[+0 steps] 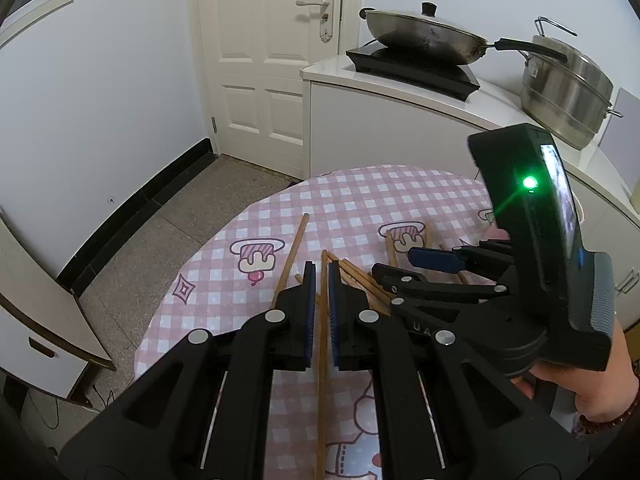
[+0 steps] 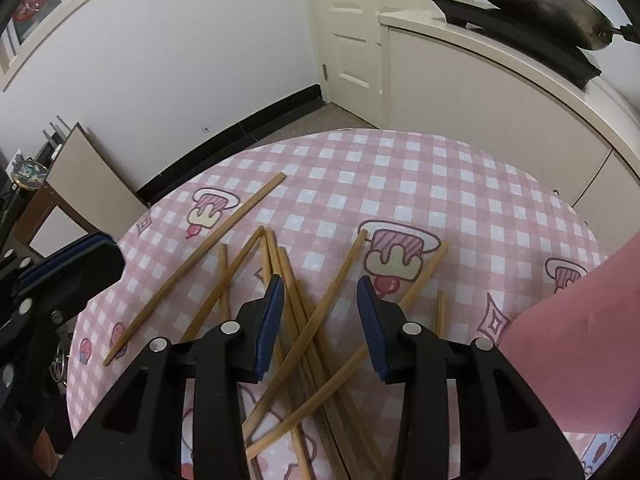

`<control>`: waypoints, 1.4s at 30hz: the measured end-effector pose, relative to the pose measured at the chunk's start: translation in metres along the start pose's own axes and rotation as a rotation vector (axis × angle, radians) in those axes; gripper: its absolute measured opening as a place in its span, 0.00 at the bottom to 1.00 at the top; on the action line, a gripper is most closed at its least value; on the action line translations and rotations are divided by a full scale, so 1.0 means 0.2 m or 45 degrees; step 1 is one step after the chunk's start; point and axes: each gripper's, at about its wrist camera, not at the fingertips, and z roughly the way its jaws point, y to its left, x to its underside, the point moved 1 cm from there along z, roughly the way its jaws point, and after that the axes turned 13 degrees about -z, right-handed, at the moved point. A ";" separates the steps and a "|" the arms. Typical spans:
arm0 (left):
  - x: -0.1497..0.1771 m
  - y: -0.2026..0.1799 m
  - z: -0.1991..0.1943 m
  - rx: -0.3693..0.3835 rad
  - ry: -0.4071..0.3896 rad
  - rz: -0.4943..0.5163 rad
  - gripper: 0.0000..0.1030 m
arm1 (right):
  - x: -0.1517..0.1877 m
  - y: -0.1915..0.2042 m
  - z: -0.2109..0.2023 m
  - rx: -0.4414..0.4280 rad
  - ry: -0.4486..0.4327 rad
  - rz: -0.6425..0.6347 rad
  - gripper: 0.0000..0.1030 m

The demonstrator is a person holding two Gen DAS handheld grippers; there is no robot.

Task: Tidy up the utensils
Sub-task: 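Close the left tool on one chopstick while the right tool closes on another, then lift both held chopsticks and turn them upright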

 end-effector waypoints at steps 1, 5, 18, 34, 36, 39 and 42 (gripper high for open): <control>0.00 0.00 0.01 0.000 0.008 0.001 0.06 | 0.00 0.00 0.01 -0.002 0.008 0.010 0.32; 0.01 0.01 0.09 0.020 0.073 -0.020 0.07 | 0.00 -0.04 0.04 -0.035 0.025 0.055 0.28; 0.05 0.05 0.29 -0.030 0.212 -0.070 0.07 | 0.02 -0.11 0.01 -0.109 -0.031 0.085 0.09; 0.06 0.04 0.42 -0.063 0.289 -0.080 0.26 | 0.05 -0.09 -0.09 -0.158 -0.084 0.082 0.08; 0.06 0.03 0.42 -0.066 0.288 -0.074 0.20 | 0.05 -0.09 -0.09 -0.163 -0.083 0.083 0.08; 0.05 0.02 0.41 -0.064 0.280 -0.067 0.11 | 0.05 -0.08 -0.09 -0.173 -0.084 0.085 0.08; 0.05 0.02 0.38 -0.059 0.258 -0.065 0.06 | 0.05 -0.08 -0.11 -0.178 -0.094 0.084 0.08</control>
